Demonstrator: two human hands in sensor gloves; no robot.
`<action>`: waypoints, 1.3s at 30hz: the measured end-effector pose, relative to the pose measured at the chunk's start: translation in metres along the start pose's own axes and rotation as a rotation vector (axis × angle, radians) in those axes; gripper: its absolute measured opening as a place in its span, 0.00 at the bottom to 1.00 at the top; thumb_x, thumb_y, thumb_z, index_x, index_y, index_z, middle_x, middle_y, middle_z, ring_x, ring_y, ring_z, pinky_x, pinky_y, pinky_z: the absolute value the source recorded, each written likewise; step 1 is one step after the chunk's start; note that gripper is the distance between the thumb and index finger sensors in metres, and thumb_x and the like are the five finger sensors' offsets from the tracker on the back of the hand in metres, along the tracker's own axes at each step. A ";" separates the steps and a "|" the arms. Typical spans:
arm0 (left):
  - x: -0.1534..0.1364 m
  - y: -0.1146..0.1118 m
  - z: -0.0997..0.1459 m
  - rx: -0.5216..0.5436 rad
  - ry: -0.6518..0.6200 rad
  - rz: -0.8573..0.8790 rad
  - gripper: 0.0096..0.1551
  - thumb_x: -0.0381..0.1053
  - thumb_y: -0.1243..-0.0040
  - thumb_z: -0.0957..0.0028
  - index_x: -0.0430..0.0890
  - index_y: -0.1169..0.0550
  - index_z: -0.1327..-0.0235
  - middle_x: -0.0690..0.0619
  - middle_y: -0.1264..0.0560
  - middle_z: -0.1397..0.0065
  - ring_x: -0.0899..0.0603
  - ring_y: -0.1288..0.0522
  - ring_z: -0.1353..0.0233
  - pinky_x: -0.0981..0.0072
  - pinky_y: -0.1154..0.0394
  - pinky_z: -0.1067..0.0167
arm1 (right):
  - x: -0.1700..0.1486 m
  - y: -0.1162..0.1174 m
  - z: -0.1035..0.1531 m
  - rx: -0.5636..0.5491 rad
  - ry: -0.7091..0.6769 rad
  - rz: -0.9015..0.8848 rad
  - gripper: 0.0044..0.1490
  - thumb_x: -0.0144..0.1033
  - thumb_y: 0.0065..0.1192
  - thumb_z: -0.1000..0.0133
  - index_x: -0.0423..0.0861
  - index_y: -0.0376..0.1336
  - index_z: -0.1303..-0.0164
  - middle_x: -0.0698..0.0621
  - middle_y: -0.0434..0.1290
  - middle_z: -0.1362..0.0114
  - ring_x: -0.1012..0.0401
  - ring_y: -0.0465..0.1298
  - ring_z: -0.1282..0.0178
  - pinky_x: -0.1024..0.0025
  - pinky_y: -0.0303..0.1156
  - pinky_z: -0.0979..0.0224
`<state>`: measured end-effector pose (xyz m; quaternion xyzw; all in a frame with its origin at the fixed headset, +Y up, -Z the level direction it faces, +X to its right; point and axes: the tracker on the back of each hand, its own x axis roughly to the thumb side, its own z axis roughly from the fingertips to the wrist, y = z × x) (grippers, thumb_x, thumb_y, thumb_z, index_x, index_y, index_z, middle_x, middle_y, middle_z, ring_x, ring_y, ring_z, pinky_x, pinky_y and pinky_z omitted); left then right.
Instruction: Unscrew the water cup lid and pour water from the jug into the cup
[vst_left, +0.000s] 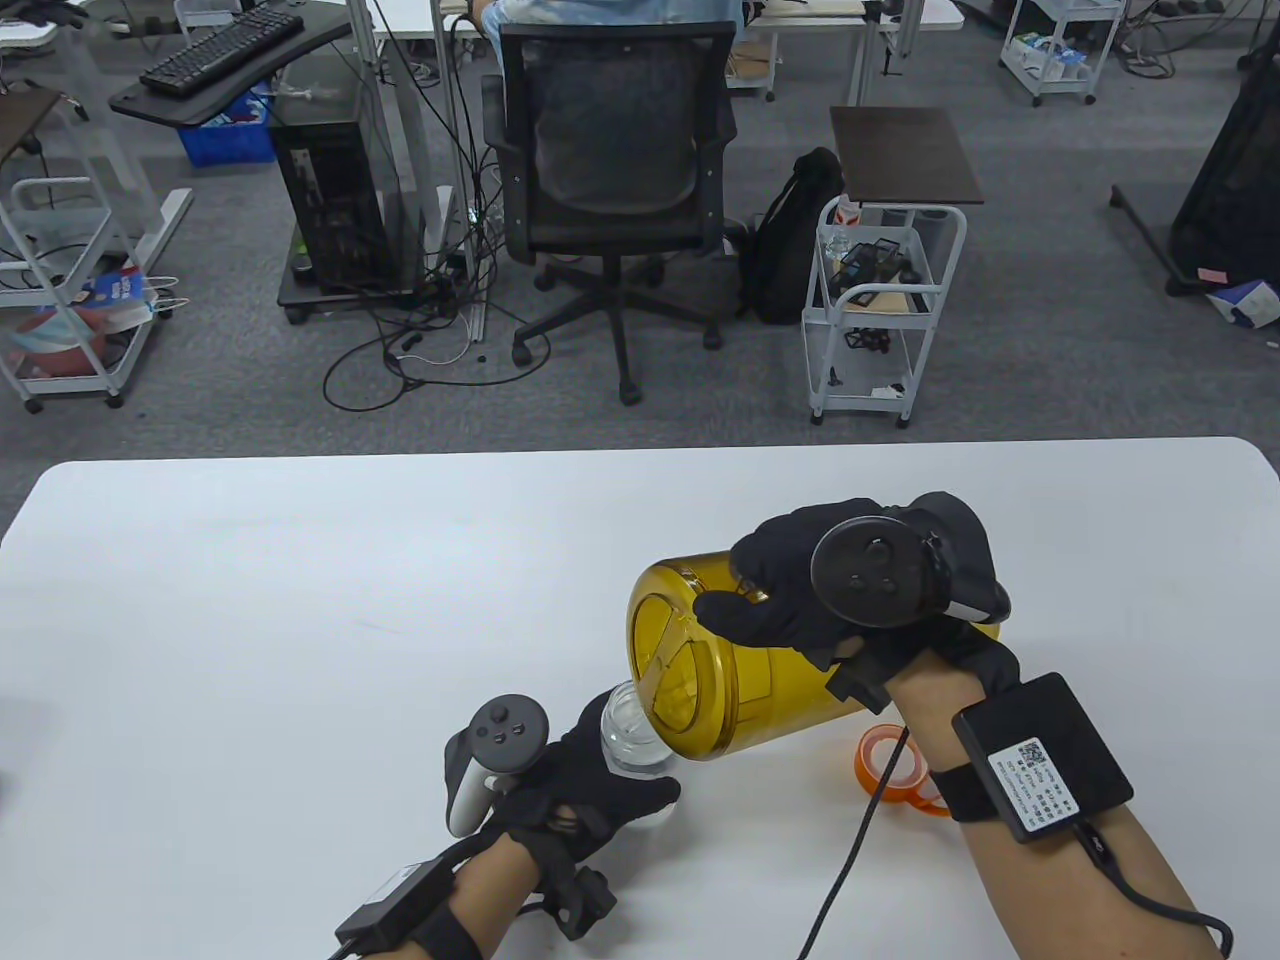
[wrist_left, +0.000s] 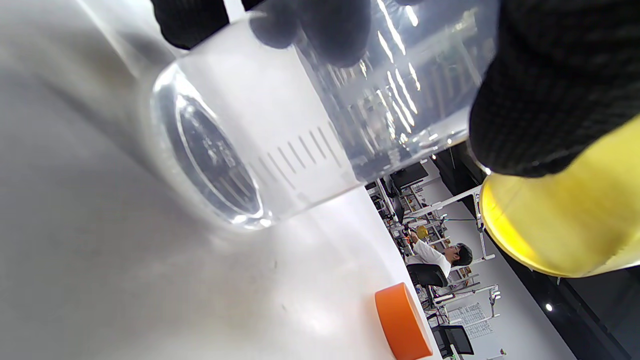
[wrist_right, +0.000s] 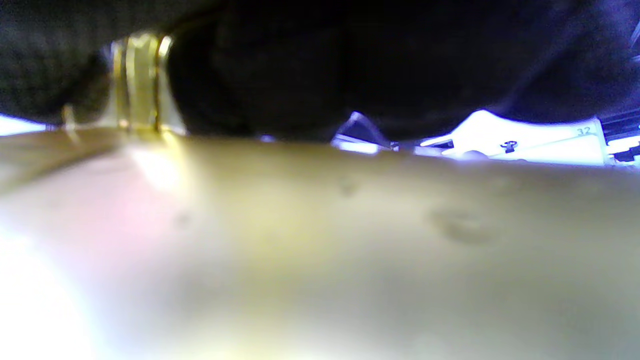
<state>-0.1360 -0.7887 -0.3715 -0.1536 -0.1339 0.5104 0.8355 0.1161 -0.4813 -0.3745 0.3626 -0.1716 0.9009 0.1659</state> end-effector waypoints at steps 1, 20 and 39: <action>0.000 0.000 0.000 0.000 0.000 0.000 0.67 0.73 0.14 0.65 0.68 0.46 0.20 0.58 0.40 0.16 0.42 0.35 0.14 0.38 0.36 0.21 | -0.002 0.001 0.001 -0.005 0.006 -0.008 0.37 0.74 0.71 0.58 0.47 0.80 0.71 0.45 0.83 0.67 0.53 0.82 0.74 0.46 0.83 0.59; 0.000 0.000 0.000 -0.001 0.001 -0.001 0.67 0.73 0.14 0.65 0.68 0.46 0.21 0.59 0.40 0.16 0.42 0.35 0.14 0.39 0.36 0.21 | -0.071 -0.004 0.049 -0.234 0.213 -0.348 0.37 0.74 0.70 0.57 0.47 0.80 0.71 0.46 0.83 0.67 0.53 0.82 0.74 0.47 0.83 0.59; 0.000 0.000 0.000 -0.004 0.004 0.003 0.67 0.73 0.14 0.65 0.68 0.46 0.21 0.59 0.40 0.15 0.42 0.35 0.14 0.39 0.36 0.21 | -0.177 0.052 0.137 -0.804 0.674 -0.832 0.36 0.71 0.72 0.55 0.45 0.79 0.68 0.44 0.82 0.64 0.52 0.81 0.70 0.46 0.81 0.55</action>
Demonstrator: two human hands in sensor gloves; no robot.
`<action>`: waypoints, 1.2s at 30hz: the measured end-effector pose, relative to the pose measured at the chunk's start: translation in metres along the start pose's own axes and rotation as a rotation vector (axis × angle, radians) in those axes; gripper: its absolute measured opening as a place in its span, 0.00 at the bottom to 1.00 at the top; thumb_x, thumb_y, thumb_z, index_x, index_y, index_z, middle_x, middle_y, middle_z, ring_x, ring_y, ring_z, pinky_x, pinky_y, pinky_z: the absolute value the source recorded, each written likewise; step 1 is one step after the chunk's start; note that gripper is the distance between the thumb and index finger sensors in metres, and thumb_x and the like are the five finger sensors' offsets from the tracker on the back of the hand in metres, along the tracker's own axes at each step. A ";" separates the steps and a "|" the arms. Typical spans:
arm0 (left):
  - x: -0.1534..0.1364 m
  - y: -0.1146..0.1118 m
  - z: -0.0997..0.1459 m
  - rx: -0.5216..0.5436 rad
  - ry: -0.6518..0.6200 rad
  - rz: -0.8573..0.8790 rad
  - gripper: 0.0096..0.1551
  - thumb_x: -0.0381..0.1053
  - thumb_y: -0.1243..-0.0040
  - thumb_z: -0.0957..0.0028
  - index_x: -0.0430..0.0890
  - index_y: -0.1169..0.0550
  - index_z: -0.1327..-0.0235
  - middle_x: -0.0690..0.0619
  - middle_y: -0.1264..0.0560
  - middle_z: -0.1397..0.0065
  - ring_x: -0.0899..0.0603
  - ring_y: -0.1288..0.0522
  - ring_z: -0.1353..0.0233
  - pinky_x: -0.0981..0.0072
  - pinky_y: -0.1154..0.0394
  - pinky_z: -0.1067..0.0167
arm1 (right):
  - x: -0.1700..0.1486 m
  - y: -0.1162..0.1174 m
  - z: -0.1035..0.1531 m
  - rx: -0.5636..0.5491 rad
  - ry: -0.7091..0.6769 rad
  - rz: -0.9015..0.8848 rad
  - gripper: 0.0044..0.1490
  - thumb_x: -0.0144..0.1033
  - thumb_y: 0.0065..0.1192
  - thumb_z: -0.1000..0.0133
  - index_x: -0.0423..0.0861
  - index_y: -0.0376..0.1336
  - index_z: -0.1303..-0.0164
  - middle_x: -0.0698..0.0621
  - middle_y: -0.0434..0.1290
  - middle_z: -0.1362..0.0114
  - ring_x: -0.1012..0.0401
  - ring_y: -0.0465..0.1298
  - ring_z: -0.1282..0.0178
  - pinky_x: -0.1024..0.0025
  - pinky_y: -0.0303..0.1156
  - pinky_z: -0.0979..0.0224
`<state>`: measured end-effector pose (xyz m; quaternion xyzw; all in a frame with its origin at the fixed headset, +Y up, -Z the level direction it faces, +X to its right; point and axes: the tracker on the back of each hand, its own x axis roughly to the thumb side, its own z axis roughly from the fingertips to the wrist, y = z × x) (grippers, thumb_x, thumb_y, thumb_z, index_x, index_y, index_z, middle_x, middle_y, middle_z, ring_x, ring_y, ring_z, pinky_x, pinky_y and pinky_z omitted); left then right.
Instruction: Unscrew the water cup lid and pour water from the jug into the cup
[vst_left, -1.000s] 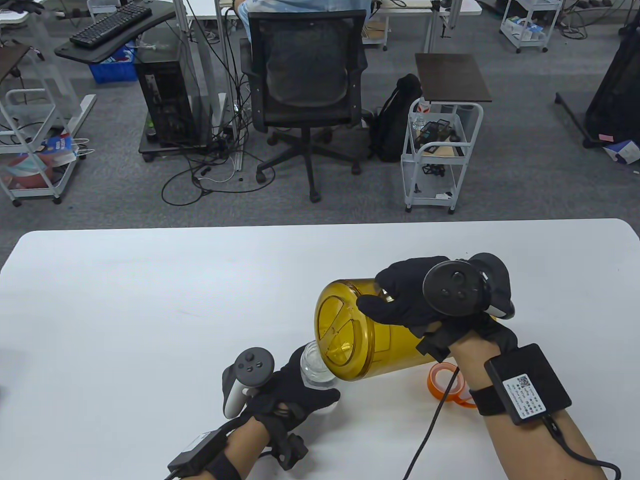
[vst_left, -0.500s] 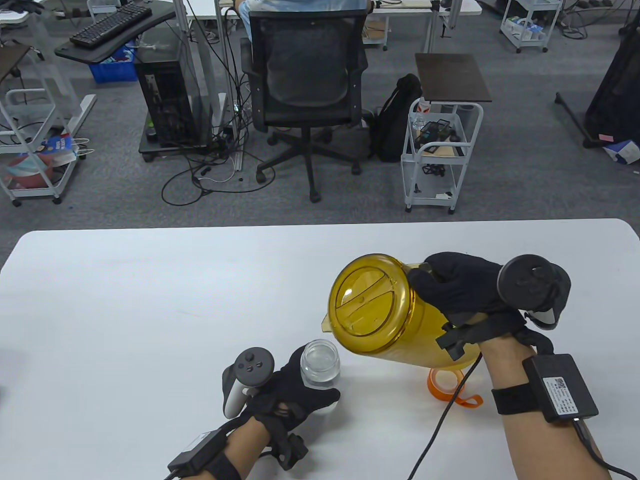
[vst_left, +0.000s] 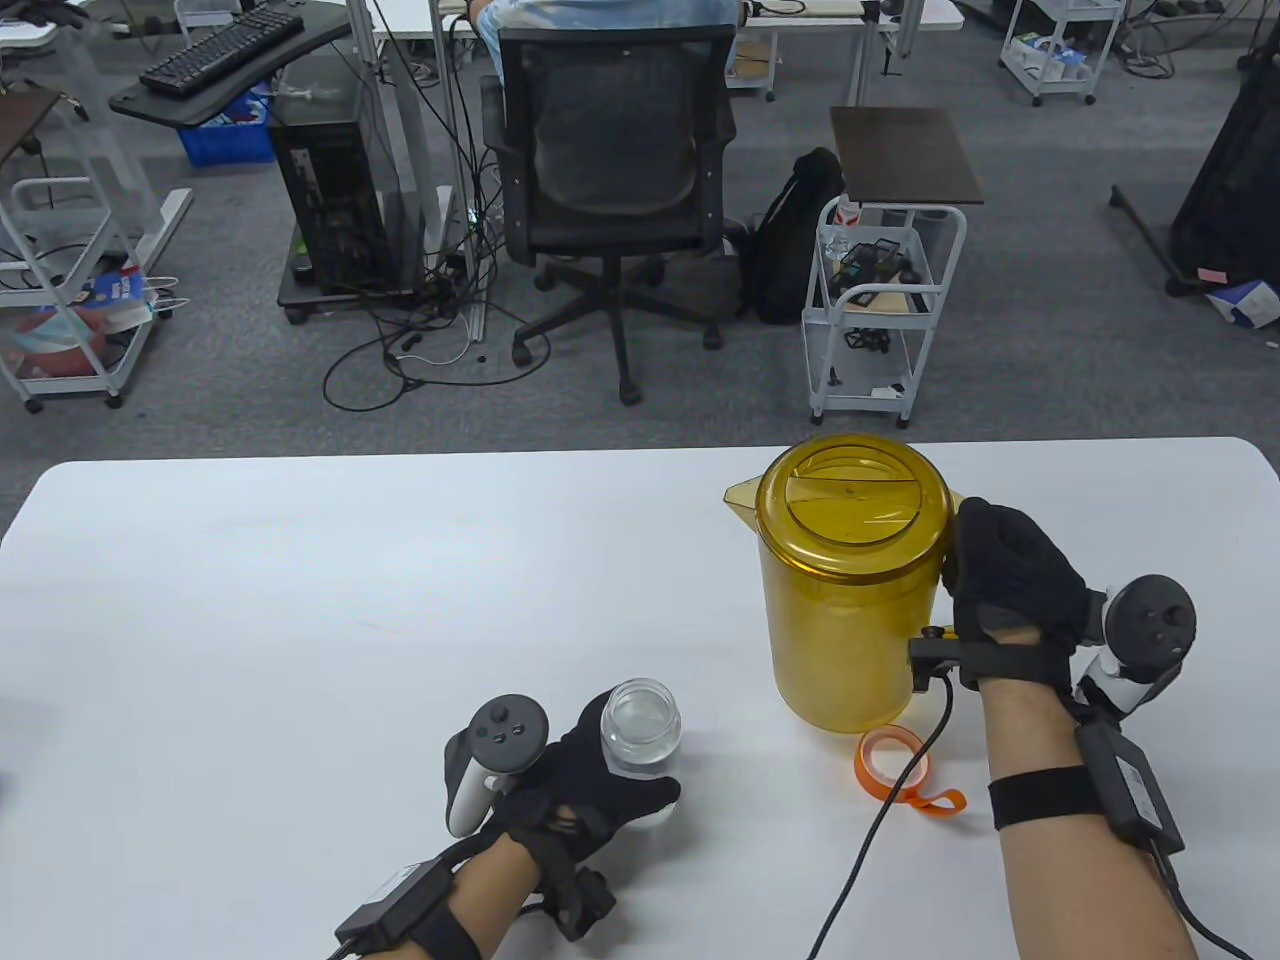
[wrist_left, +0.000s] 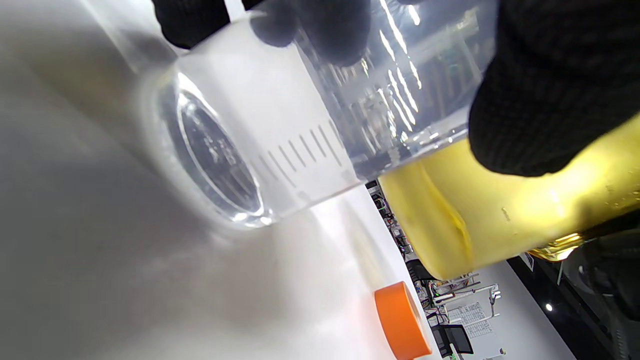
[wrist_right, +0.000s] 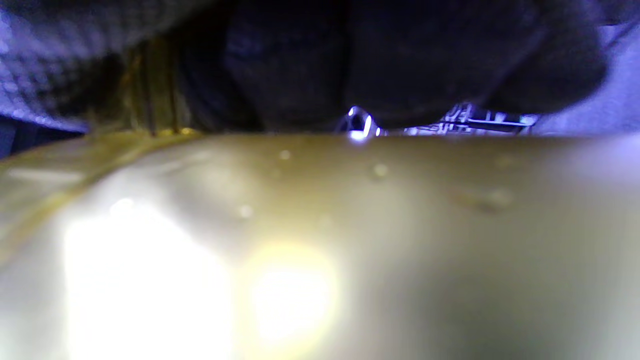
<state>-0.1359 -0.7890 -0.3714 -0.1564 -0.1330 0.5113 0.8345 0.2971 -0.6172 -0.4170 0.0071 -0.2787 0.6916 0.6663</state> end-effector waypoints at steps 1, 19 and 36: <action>0.000 0.000 0.000 0.000 0.000 0.000 0.67 0.73 0.14 0.65 0.68 0.46 0.21 0.59 0.40 0.16 0.42 0.35 0.14 0.39 0.36 0.21 | -0.004 0.000 0.000 -0.009 0.010 -0.012 0.36 0.71 0.72 0.54 0.45 0.79 0.68 0.44 0.82 0.63 0.52 0.81 0.70 0.46 0.81 0.55; 0.000 0.000 0.000 0.002 0.002 0.002 0.67 0.73 0.14 0.65 0.68 0.46 0.21 0.59 0.40 0.16 0.41 0.35 0.14 0.39 0.36 0.21 | -0.065 0.000 -0.006 -0.116 0.044 -0.054 0.36 0.70 0.73 0.54 0.45 0.79 0.67 0.43 0.82 0.62 0.52 0.80 0.68 0.45 0.80 0.52; 0.000 0.000 0.000 0.000 0.005 0.006 0.67 0.73 0.14 0.65 0.68 0.46 0.21 0.59 0.40 0.15 0.42 0.36 0.14 0.39 0.37 0.21 | -0.078 0.007 -0.018 -0.076 0.101 -0.021 0.36 0.71 0.71 0.54 0.47 0.78 0.61 0.44 0.80 0.56 0.51 0.80 0.61 0.44 0.79 0.44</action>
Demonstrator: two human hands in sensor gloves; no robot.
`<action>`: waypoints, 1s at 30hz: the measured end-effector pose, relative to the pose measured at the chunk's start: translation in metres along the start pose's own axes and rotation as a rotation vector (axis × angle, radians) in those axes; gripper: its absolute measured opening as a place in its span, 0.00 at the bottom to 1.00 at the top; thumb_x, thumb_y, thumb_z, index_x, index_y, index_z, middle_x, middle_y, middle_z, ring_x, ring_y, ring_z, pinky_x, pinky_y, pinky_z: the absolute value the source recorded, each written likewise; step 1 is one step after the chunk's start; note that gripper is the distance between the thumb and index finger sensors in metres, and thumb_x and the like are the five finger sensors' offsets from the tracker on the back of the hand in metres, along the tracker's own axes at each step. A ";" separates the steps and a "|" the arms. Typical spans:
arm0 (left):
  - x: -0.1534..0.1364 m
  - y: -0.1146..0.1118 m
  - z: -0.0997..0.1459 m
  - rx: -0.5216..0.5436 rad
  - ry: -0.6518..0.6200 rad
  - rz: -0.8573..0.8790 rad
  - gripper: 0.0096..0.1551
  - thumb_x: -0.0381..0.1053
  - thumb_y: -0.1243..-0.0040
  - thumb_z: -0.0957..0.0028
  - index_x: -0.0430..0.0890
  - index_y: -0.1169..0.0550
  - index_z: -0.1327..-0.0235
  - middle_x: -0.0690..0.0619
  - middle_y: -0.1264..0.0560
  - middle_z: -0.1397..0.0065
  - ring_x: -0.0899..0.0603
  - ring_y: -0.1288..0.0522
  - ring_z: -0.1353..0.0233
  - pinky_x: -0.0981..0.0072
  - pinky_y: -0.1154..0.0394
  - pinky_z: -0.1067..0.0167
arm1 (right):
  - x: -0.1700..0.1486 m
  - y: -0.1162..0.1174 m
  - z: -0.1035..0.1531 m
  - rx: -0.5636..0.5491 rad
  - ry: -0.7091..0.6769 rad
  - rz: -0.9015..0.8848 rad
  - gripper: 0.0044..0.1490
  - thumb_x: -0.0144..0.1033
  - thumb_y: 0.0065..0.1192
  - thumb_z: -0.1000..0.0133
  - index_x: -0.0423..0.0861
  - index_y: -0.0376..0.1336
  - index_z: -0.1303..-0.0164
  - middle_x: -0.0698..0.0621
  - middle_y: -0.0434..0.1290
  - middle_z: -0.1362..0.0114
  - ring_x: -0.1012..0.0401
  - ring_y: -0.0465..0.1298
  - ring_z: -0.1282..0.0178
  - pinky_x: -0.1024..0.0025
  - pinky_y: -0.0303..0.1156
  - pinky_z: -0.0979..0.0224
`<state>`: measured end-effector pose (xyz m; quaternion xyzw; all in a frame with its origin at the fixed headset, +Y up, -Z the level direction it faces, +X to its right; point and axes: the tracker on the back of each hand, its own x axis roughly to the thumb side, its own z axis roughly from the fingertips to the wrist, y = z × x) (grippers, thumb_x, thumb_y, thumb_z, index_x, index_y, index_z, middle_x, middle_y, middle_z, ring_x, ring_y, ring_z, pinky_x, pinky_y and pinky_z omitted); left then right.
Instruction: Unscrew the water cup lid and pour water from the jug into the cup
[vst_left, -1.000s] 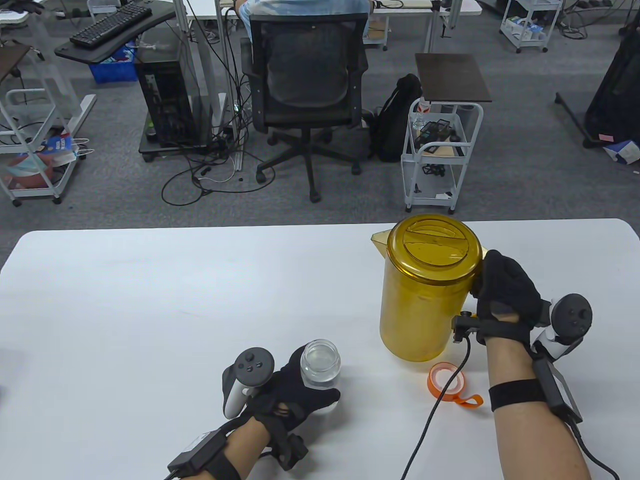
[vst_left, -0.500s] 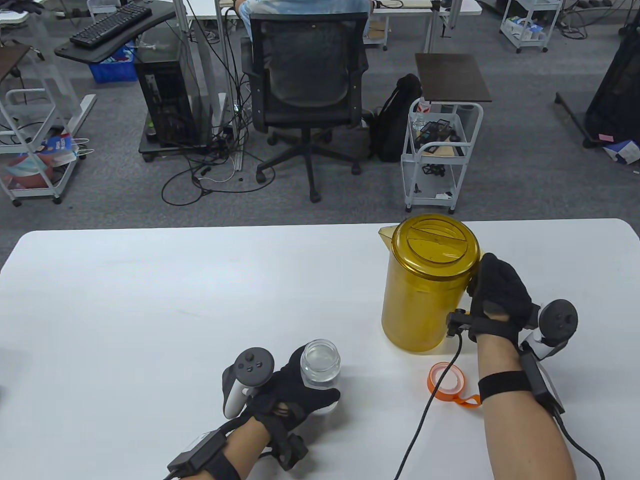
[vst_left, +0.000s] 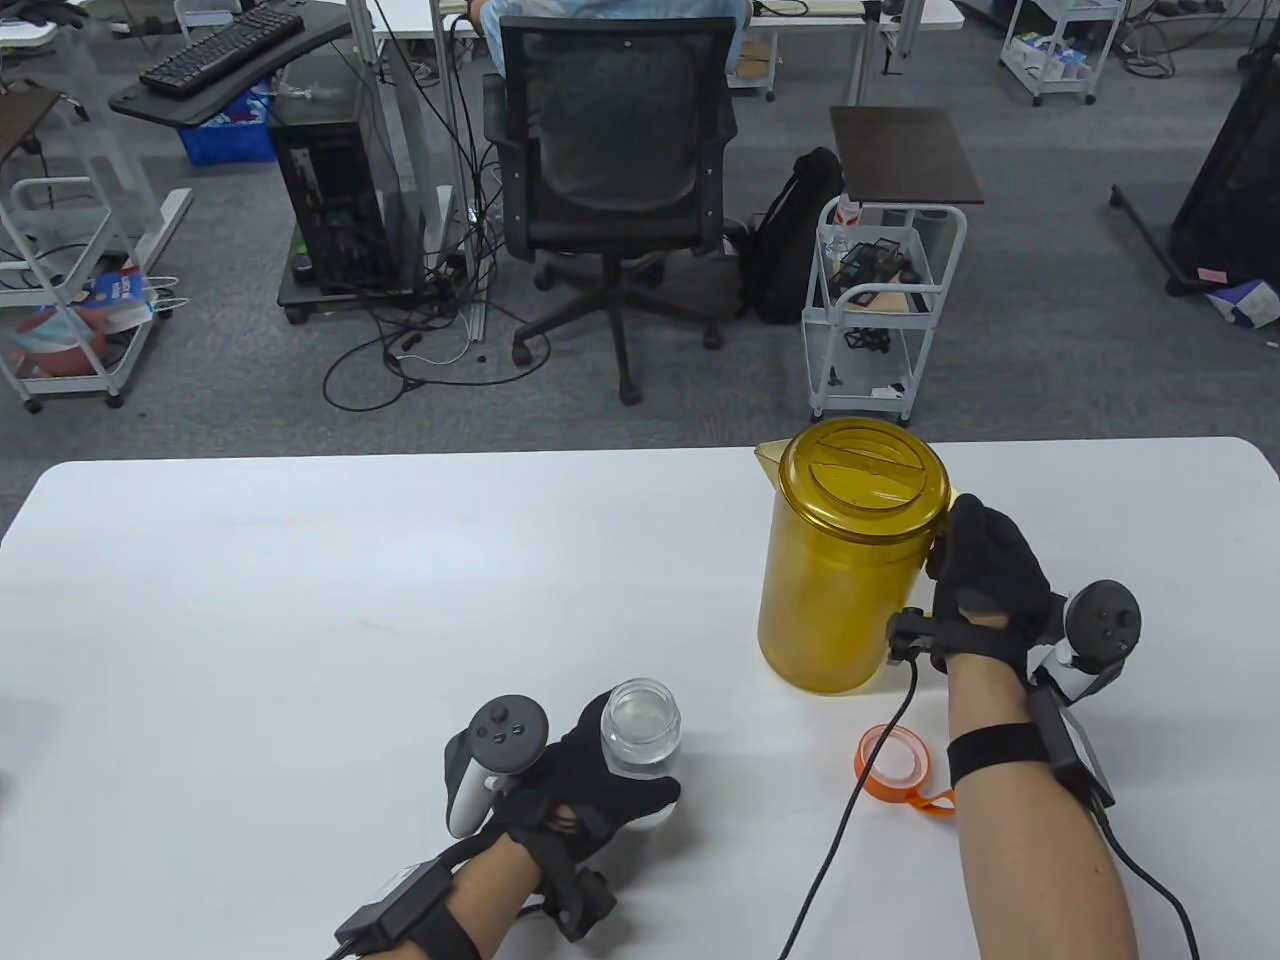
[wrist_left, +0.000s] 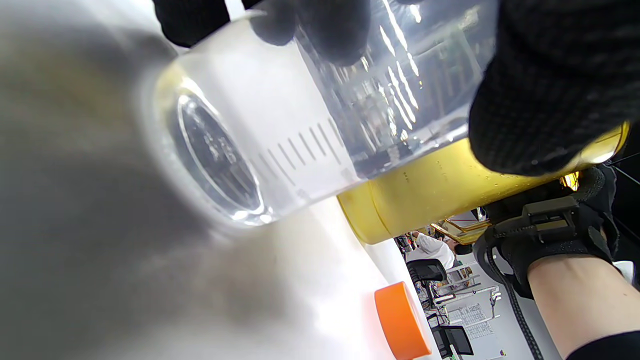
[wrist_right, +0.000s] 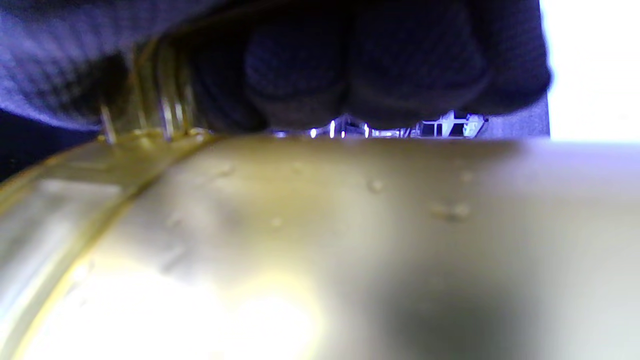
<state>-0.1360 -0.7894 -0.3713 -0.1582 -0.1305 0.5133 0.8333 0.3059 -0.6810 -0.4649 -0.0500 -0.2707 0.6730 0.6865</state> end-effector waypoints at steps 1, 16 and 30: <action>0.000 0.000 0.000 0.000 0.000 0.000 0.67 0.73 0.14 0.65 0.68 0.46 0.21 0.59 0.40 0.15 0.42 0.36 0.14 0.39 0.37 0.21 | 0.000 -0.001 0.000 0.006 0.006 0.004 0.37 0.71 0.71 0.54 0.47 0.77 0.60 0.43 0.80 0.54 0.50 0.80 0.59 0.43 0.78 0.43; 0.000 -0.001 0.000 0.001 0.005 0.000 0.67 0.73 0.15 0.65 0.68 0.47 0.21 0.59 0.40 0.15 0.42 0.36 0.13 0.39 0.38 0.21 | 0.059 -0.047 0.056 0.187 -0.249 0.508 0.53 0.70 0.67 0.47 0.49 0.54 0.21 0.42 0.50 0.17 0.40 0.54 0.18 0.29 0.55 0.24; 0.001 -0.001 0.004 0.017 0.006 -0.037 0.68 0.74 0.18 0.63 0.65 0.49 0.19 0.59 0.42 0.15 0.39 0.39 0.12 0.35 0.43 0.20 | 0.072 0.004 0.169 0.634 -0.502 1.030 0.56 0.74 0.66 0.50 0.58 0.50 0.17 0.51 0.45 0.10 0.44 0.46 0.12 0.28 0.48 0.20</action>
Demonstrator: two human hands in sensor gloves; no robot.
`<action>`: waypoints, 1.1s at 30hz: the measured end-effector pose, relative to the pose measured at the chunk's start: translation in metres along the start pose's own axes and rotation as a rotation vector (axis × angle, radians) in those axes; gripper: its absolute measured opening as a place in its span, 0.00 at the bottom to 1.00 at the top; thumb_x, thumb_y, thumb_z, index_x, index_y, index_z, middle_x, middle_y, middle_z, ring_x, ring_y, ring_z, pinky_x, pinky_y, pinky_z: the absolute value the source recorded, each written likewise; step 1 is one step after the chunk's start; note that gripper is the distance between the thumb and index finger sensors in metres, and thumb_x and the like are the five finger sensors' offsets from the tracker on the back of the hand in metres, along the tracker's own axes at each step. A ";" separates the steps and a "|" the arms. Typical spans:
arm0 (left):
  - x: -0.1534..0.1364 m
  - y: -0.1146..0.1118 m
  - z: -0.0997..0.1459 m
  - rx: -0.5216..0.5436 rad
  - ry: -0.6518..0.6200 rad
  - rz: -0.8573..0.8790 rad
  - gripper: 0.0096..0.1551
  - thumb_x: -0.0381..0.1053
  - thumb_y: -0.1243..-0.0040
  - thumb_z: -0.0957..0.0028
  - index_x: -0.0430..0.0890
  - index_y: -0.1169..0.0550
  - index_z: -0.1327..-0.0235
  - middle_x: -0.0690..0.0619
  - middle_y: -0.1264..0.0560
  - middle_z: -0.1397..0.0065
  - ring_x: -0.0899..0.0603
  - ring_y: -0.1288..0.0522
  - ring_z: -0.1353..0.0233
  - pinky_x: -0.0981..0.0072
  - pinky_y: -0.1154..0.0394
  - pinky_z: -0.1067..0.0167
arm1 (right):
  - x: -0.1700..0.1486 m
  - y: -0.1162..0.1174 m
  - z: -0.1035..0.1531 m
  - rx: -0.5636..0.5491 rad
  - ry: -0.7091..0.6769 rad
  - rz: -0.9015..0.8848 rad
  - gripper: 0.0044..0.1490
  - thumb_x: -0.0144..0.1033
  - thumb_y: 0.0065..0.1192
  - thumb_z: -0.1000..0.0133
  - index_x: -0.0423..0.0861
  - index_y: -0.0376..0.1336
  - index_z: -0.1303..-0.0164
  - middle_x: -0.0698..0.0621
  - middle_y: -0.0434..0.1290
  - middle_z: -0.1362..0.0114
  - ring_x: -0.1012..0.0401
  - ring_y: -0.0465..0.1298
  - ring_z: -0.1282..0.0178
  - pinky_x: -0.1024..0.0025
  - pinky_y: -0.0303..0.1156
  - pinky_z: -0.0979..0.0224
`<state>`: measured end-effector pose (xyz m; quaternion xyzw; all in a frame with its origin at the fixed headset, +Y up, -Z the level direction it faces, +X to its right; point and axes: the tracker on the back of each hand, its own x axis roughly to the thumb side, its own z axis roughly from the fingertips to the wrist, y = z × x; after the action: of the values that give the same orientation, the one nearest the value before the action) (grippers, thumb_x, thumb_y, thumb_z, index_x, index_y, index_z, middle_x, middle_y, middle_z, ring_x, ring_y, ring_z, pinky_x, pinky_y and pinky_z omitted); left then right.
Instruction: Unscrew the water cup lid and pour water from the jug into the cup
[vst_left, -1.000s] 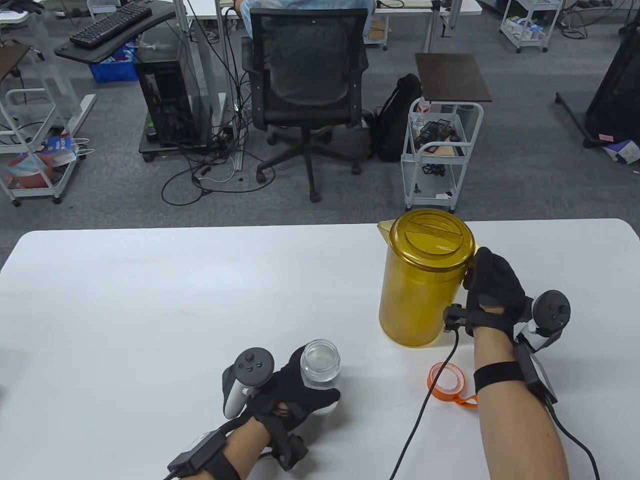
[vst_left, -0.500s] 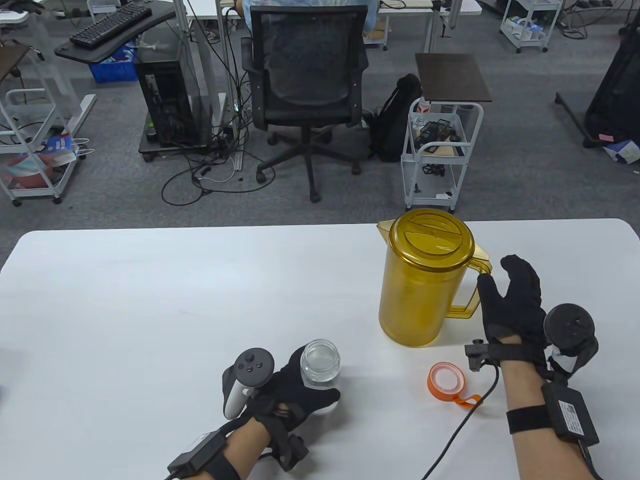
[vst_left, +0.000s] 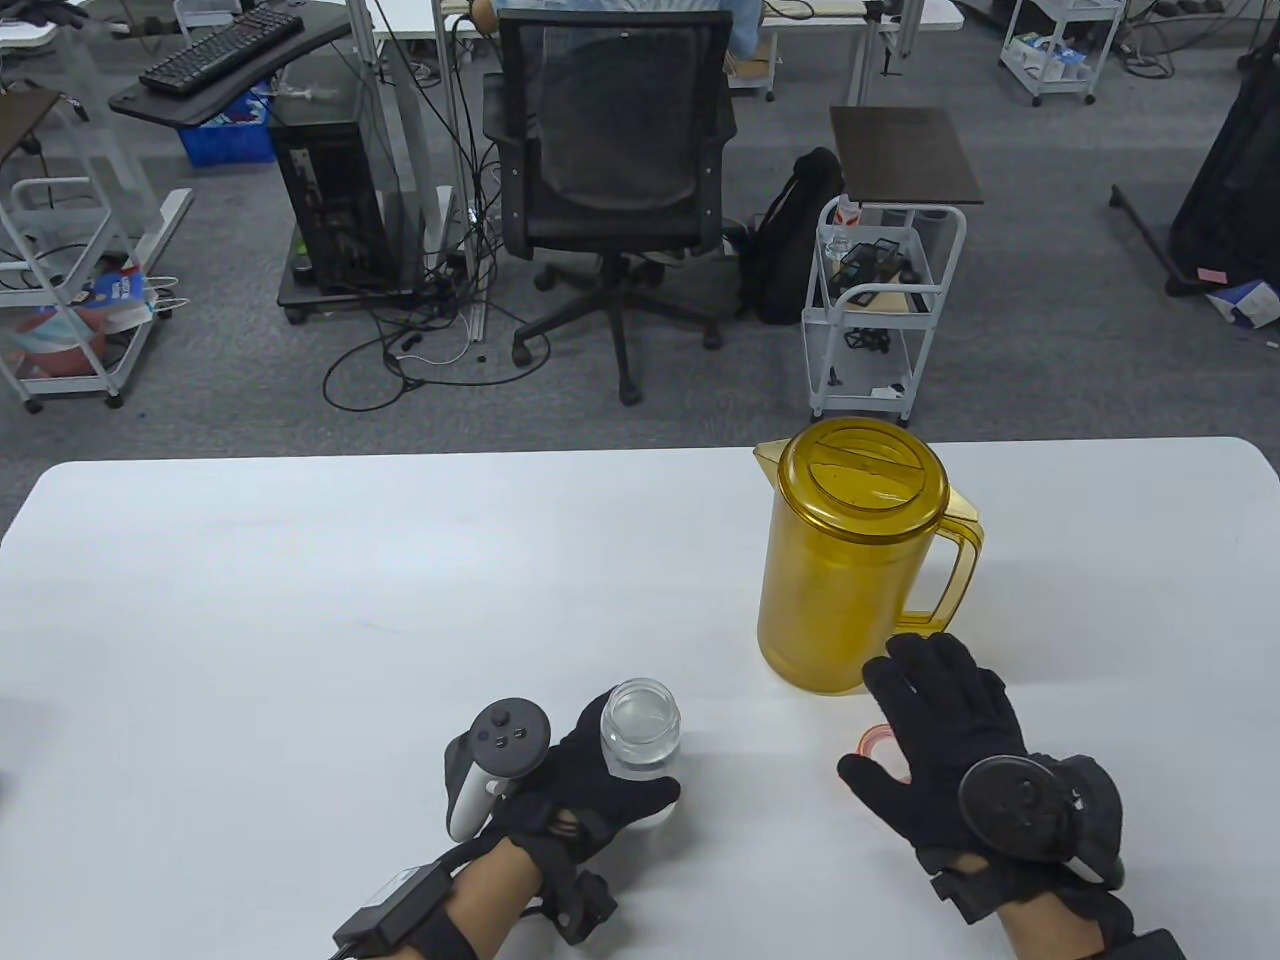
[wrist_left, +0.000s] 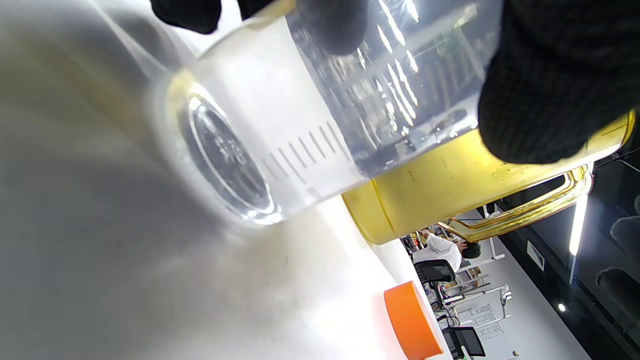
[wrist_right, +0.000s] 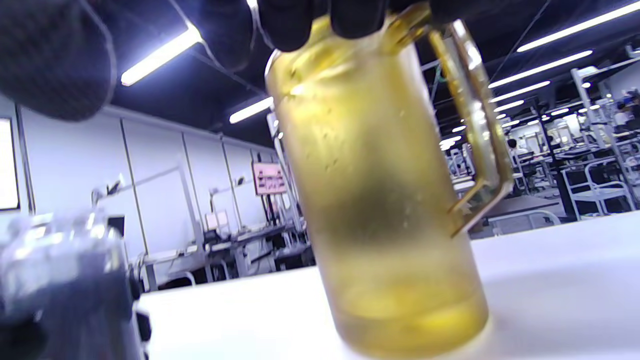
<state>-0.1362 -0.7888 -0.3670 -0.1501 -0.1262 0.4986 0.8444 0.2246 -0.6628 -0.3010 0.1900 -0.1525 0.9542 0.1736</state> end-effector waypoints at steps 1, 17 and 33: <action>0.000 0.000 0.001 0.006 0.002 -0.006 0.69 0.74 0.19 0.63 0.64 0.51 0.19 0.58 0.42 0.15 0.39 0.40 0.12 0.34 0.44 0.20 | 0.002 0.003 0.000 0.008 -0.004 0.004 0.56 0.74 0.66 0.50 0.59 0.50 0.16 0.51 0.45 0.10 0.44 0.46 0.11 0.28 0.48 0.20; 0.003 0.074 0.082 0.075 0.133 -0.671 0.66 0.84 0.32 0.61 0.61 0.48 0.14 0.58 0.52 0.10 0.36 0.55 0.09 0.34 0.52 0.21 | -0.001 0.017 0.010 0.048 -0.020 0.038 0.57 0.76 0.65 0.50 0.57 0.50 0.16 0.49 0.47 0.11 0.44 0.46 0.12 0.28 0.48 0.20; 0.012 0.086 0.082 0.302 0.066 -0.926 0.60 0.85 0.41 0.57 0.61 0.44 0.14 0.57 0.46 0.10 0.37 0.49 0.09 0.34 0.50 0.21 | -0.015 0.030 0.013 0.092 0.017 0.016 0.57 0.76 0.64 0.50 0.58 0.49 0.16 0.49 0.46 0.11 0.43 0.46 0.12 0.27 0.47 0.20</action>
<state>-0.2292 -0.7280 -0.3228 0.0300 -0.0792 0.0784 0.9933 0.2298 -0.6978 -0.3028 0.1884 -0.1083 0.9632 0.1582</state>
